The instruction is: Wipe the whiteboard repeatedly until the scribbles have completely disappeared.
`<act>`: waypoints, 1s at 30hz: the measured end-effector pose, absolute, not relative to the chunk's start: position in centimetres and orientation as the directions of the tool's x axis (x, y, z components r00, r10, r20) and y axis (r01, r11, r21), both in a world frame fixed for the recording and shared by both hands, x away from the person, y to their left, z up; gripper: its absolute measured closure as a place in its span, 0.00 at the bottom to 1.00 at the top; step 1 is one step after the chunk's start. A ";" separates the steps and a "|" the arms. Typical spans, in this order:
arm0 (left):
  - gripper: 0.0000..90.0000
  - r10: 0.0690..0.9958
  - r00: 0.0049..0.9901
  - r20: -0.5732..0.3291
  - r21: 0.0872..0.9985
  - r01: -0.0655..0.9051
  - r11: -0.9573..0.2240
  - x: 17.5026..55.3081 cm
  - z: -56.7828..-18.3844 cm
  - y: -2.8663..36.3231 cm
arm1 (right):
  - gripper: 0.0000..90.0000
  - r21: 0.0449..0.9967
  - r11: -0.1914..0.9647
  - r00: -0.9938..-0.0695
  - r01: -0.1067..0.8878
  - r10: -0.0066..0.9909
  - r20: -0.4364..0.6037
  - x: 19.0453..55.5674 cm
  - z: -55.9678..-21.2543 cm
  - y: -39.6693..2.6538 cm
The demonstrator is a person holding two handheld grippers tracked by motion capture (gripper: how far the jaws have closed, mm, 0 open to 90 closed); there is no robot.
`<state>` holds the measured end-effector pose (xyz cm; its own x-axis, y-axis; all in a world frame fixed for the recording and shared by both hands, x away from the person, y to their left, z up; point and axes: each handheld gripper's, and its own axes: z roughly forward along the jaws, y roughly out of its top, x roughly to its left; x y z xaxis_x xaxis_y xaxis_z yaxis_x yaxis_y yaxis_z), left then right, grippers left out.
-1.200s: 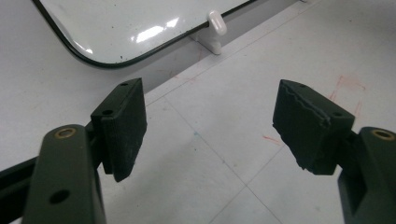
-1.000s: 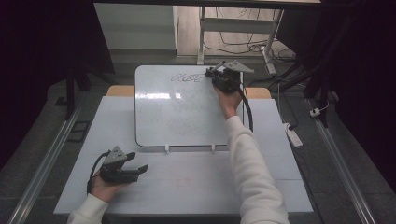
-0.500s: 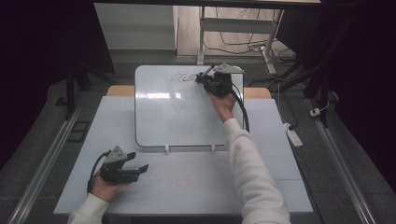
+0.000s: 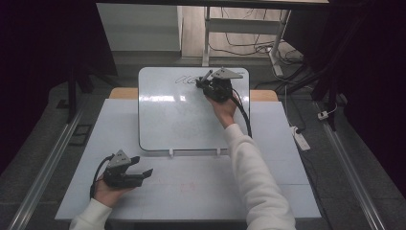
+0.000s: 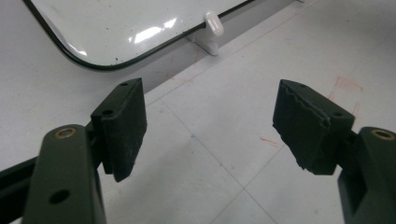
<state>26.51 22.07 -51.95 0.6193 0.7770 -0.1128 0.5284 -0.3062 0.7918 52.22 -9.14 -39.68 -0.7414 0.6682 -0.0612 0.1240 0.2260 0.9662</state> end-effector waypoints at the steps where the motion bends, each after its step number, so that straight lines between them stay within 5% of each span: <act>1: 0.30 0.777 0.620 -0.111 0.792 0.527 -0.307 26.5 -51.9 22.0 | 0.86 0.970 0.212 -0.728 0.121 0.683 -0.058 52.5 -39.5 -9.3; 7: 0.30 0.777 0.619 -0.114 0.794 0.527 -0.303 26.5 -51.9 22.1 | 0.86 0.989 0.059 -0.644 0.138 0.763 0.045 53.7 -38.9 -10.9; 12: 0.30 0.776 0.619 -0.118 0.792 0.531 -0.303 26.6 -52.0 22.1 | 0.86 0.972 0.202 -0.750 0.116 0.660 -0.048 52.7 -39.6 -8.8; 17: 0.30 0.774 0.623 -0.114 0.794 0.525 -0.306 26.5 -51.9 21.8 | 0.86 0.988 0.082 -0.665 0.132 0.746 0.027 54.0 -38.7 -10.3; 24: 0.30 0.775 0.620 -0.120 0.792 0.531 -0.302 26.6 -52.0 22.0 | 0.86 0.970 0.217 -0.770 0.113 0.636 -0.053 52.6 -39.8 -7.4; 30: 0.30 0.777 0.618 -0.118 0.796 0.527 -0.298 26.5 -51.9 21.9 | 0.86 0.986 0.133 -0.680 0.105 0.733 -0.026 53.9 -38.5 -8.9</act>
